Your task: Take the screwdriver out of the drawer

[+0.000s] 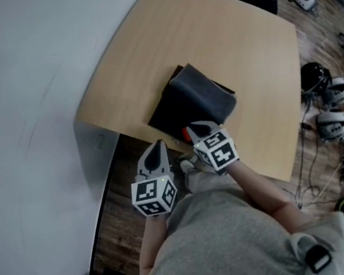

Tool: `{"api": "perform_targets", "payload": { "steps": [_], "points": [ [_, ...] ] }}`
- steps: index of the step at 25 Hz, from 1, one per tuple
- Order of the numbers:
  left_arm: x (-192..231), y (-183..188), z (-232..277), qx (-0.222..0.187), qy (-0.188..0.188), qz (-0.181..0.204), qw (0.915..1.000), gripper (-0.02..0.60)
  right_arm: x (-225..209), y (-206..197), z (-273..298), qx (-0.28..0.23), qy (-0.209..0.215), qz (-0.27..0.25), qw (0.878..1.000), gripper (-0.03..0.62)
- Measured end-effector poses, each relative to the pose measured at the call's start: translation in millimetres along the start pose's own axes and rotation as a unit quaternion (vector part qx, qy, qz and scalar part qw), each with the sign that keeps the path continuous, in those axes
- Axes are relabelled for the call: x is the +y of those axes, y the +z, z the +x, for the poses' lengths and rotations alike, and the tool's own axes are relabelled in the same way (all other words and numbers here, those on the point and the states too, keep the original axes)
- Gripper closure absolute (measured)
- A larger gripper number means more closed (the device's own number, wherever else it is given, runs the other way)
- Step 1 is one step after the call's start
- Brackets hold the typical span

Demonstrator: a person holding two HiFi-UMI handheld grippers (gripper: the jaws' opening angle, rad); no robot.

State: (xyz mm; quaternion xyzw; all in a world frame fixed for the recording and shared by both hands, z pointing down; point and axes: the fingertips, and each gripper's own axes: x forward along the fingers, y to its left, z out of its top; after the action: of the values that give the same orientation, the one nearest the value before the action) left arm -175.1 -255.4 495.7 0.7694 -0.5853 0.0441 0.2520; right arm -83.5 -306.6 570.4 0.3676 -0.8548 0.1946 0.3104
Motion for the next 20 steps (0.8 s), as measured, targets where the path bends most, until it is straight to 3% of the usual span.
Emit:
{"api": "perform_targets", "payload": {
  "steps": [9,13,20],
  "points": [
    [18,8,20,0.001,0.011,-0.009,0.9999,0.581,-12,-15,44,0.098,0.007,0.003,0.995,0.592],
    [24,11,27,0.002,0.016,-0.014,0.9998,0.581,-6,-27,54,0.152,0.044,0.013,0.987,0.486],
    [28,14,39,0.006,0.012,-0.011,0.9998,0.581,13,-43,69,0.207,0.079,0.019,0.975,0.470]
  ]
}}
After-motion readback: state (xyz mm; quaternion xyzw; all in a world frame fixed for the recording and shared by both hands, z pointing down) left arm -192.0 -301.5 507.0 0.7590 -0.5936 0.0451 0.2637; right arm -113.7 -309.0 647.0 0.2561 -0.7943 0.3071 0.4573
